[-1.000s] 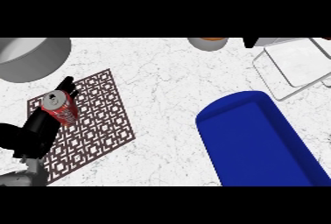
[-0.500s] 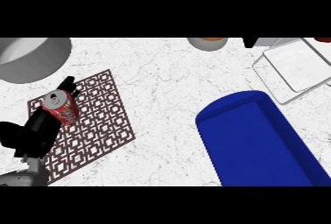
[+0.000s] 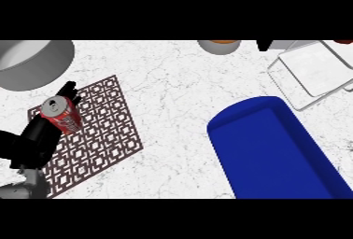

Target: Pick the bell pepper from the tray and place it in the tiered shelf

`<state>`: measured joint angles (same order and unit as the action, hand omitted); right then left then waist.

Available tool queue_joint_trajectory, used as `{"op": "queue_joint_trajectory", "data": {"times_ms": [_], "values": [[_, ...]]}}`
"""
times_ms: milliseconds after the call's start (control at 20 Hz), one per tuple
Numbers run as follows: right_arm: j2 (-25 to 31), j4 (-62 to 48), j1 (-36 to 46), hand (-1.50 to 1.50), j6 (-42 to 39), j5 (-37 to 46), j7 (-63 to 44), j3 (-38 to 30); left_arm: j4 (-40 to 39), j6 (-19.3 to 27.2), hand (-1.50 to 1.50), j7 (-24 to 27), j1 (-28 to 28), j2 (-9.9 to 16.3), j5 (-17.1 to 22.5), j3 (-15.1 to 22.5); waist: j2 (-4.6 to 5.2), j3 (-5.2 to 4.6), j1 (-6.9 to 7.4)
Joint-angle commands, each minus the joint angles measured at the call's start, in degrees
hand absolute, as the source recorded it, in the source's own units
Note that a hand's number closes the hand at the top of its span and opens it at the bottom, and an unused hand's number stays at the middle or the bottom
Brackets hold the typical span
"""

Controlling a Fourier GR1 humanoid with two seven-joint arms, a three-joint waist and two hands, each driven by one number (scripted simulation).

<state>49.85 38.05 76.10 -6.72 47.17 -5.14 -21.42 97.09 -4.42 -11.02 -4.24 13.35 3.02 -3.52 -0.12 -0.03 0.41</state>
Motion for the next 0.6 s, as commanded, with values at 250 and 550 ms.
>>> {"op": "queue_joint_trajectory", "data": {"times_ms": [250, 550], "values": [[12.3, -6.93, 4.94, -1.5, -8.96, -11.3, -11.16, -14.94, 0.13, 1.45, 0.0, 0.75, 1.77, -2.2, -1.49, 1.37, 0.02, 0.05, -0.32], [25.82, -13.76, 0.22, -1.5, -18.83, -16.2, -5.84, -21.23, 1.5, 0.91, 0.0, 0.75, 2.95, -2.23, -1.99, 2.12, 0.18, 0.17, -0.34]]}}
